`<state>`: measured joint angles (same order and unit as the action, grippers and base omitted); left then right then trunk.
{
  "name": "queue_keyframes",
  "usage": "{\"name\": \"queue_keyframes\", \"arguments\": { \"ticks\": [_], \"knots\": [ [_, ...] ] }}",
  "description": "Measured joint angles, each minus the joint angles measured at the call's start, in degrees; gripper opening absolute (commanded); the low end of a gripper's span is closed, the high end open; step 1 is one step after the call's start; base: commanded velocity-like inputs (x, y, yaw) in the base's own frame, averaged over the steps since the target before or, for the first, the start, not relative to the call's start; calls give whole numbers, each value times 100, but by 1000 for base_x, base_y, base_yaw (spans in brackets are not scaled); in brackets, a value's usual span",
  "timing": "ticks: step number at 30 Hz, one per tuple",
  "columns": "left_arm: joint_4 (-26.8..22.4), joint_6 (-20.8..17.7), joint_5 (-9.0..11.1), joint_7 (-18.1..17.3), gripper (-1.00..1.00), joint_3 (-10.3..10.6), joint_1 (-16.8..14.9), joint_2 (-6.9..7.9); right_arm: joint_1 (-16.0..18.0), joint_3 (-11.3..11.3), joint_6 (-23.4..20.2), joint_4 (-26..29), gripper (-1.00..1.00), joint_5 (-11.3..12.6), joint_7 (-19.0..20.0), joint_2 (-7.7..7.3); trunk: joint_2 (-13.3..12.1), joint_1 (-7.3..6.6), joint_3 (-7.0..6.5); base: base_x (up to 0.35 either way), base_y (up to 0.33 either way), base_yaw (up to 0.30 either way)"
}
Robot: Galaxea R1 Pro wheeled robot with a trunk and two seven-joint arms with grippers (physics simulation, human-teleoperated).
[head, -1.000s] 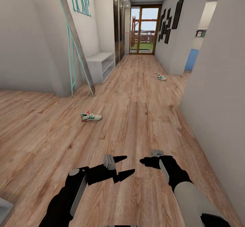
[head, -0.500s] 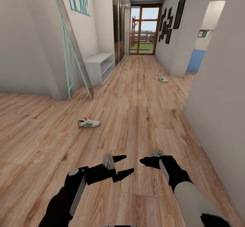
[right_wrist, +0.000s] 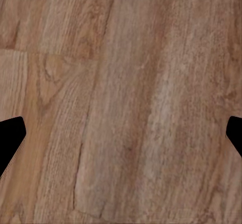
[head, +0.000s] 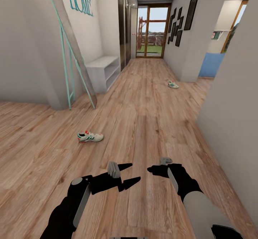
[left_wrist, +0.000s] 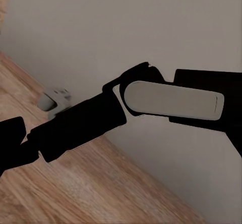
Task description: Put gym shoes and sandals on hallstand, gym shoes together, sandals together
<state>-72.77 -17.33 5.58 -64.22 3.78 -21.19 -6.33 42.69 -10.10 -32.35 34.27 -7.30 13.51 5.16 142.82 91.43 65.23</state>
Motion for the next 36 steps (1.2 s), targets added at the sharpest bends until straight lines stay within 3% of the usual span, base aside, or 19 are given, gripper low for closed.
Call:
{"name": "queue_keyframes", "arguments": {
  "ticks": [15,36],
  "knots": [
    [1,0,4,-1,100,0,-4,-1,-1,0,0,1,100,0,1,-2,0,0,0,344,25,-251],
    [1,0,5,-1,100,-8,-3,-1,-2,0,1,0,100,0,2,0,0,1,0,290,204,-300]
  ]
}}
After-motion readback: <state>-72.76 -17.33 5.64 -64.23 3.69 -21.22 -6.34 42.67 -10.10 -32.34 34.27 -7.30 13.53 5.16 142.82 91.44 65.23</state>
